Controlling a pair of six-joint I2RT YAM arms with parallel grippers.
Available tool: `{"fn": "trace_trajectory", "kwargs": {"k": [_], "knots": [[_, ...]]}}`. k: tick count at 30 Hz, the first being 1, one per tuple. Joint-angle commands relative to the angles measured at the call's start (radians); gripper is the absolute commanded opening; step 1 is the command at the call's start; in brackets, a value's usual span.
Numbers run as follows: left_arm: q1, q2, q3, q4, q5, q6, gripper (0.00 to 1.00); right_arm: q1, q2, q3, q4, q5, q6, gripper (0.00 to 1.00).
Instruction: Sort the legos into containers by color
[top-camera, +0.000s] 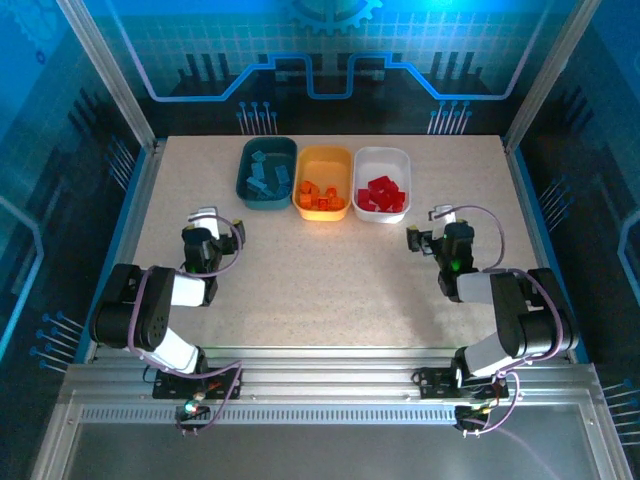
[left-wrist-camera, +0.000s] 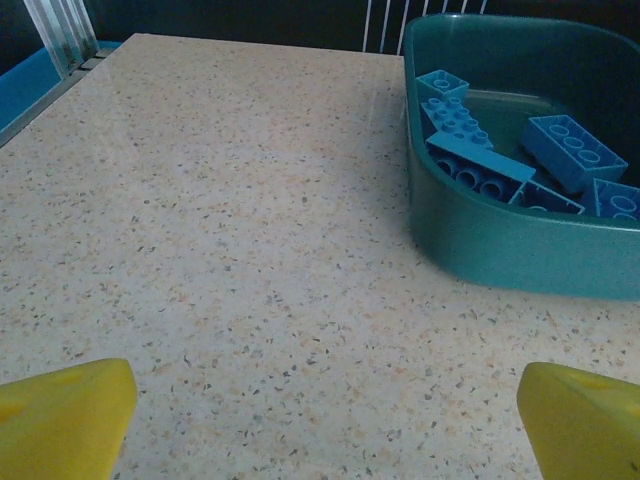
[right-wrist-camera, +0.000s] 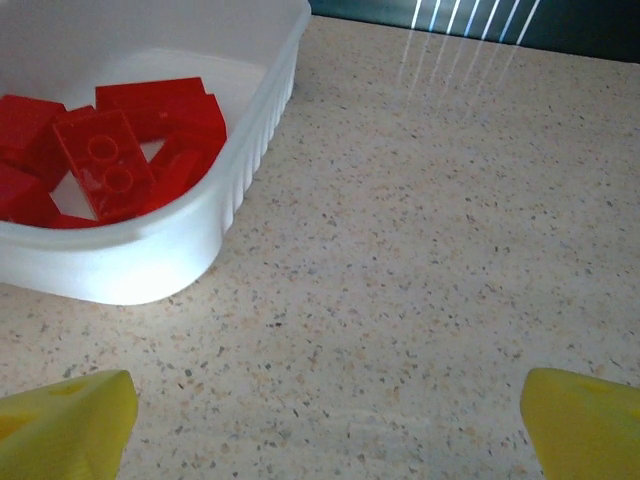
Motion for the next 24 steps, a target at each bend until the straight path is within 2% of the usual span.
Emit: {"fn": "trace_trajectory", "kwargs": {"k": [1, 24], "knots": [[0.003, -0.007, 0.014, 0.005, 0.024, -0.011, 0.99, -0.012, 0.003, 0.022, 0.008, -0.034, 0.026, 1.0], [0.003, -0.005, 0.016, 0.0, 0.024, -0.008, 0.99, -0.009, 0.002, 0.023, 0.003, -0.03, 0.024, 1.0]]}}
